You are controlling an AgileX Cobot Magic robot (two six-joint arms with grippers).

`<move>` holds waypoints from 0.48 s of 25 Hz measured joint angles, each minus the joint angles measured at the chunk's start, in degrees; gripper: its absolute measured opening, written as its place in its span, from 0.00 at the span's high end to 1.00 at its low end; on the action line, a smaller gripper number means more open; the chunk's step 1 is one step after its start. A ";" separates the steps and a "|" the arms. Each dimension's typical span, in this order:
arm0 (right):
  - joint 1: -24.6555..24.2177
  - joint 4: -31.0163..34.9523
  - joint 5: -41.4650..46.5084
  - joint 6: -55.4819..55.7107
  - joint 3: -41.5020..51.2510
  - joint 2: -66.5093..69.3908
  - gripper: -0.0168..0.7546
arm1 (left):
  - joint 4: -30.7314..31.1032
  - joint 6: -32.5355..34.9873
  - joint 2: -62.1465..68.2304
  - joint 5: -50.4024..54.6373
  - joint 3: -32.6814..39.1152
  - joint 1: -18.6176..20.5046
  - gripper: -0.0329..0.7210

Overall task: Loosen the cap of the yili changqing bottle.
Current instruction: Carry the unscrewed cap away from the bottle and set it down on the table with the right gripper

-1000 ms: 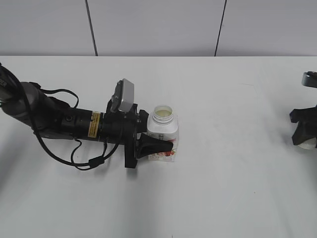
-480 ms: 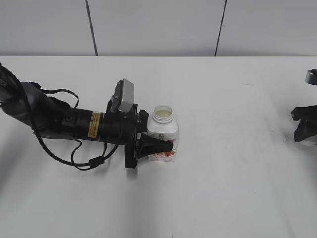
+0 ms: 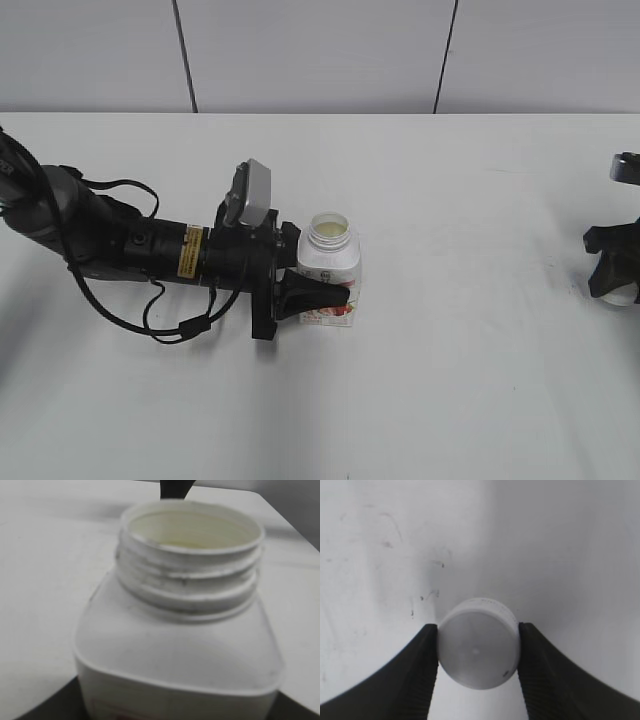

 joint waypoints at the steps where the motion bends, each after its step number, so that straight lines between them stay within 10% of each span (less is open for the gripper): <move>1: 0.00 0.00 0.00 0.00 0.00 0.00 0.48 | 0.00 0.00 0.00 0.00 0.00 0.00 0.47; 12: 0.06 1.49 0.00 0.00 0.00 0.00 0.27 | 1.30 0.00 -0.11 -0.06 0.00 0.00 0.47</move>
